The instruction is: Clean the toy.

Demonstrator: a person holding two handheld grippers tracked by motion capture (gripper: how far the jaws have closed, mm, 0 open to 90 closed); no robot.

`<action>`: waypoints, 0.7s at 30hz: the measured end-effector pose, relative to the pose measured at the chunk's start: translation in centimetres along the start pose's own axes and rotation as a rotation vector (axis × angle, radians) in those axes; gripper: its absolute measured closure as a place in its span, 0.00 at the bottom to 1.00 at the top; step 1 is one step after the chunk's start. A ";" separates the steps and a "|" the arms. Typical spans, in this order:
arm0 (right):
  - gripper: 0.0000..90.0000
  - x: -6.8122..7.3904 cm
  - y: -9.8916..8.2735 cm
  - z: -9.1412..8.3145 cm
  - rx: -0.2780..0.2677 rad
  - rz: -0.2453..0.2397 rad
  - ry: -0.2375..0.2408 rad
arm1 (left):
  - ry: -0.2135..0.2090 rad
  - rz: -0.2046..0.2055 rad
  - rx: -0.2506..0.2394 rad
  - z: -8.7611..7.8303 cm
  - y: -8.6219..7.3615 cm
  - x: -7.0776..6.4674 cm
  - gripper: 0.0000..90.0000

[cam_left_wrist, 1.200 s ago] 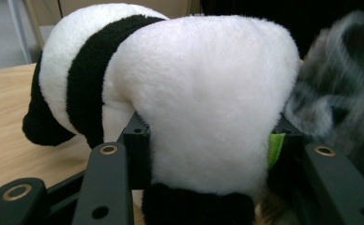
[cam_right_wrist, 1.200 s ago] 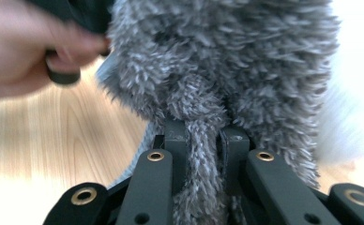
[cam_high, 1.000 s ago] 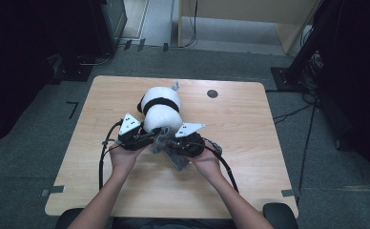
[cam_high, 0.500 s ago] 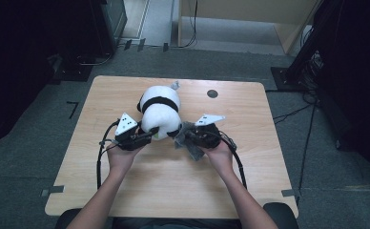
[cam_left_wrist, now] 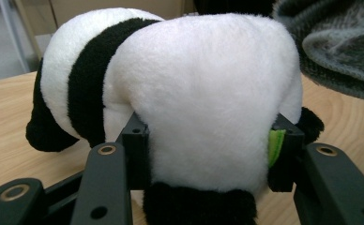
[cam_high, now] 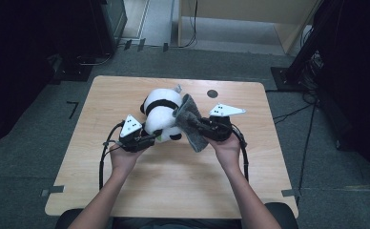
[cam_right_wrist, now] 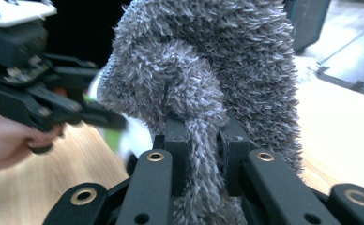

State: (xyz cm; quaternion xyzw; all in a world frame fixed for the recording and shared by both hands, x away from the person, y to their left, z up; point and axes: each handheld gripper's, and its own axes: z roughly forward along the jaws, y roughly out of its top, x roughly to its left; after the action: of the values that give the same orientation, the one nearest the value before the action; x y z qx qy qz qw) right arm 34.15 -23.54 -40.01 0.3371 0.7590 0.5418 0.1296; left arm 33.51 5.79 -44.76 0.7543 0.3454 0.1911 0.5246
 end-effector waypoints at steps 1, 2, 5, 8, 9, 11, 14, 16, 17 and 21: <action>0.87 0.3 0.1 0.1 -0.001 -0.007 0.007 | -0.007 0.002 0.000 0.1 0.0 -0.2 0.53; 0.87 0.7 0.2 0.3 0.004 -0.014 0.012 | -0.016 0.004 0.001 0.1 0.0 -0.4 0.53; 0.87 1.7 0.2 1.1 0.031 -0.032 0.032 | -0.024 0.003 0.003 0.2 0.1 -0.9 0.53; 0.87 2.6 0.1 1.6 0.039 -0.063 0.026 | -0.026 -0.014 0.001 0.1 0.1 -0.7 0.53; 0.87 2.8 0.0 1.7 0.039 -0.071 0.028 | -0.028 -0.020 -0.002 0.1 0.1 -0.6 0.53; 0.87 3.4 -0.1 2.0 0.042 -0.089 0.031 | -0.026 -0.017 -0.004 0.0 0.0 -0.4 0.53; 0.87 4.3 -0.3 2.4 0.053 -0.137 0.012 | -0.025 -0.029 -0.008 -0.1 0.0 -0.3 0.53; 0.87 4.6 -0.4 2.7 0.055 -0.146 0.028 | -0.024 -0.039 -0.012 -0.1 0.0 -0.1 0.54; 0.87 4.7 -0.5 2.8 0.061 -0.149 0.043 | -0.023 -0.045 -0.013 -0.1 0.0 -0.1 0.54; 0.87 5.4 -1.0 3.7 0.096 -0.168 0.077 | -0.018 -0.057 -0.026 -0.3 0.0 0.0 0.54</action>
State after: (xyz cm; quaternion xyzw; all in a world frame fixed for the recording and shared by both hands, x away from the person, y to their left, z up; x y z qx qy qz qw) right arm 31.84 -17.52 -41.44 0.2569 0.8142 0.5044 0.1291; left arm 33.38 5.97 -44.62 0.7391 0.3594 0.1738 0.5426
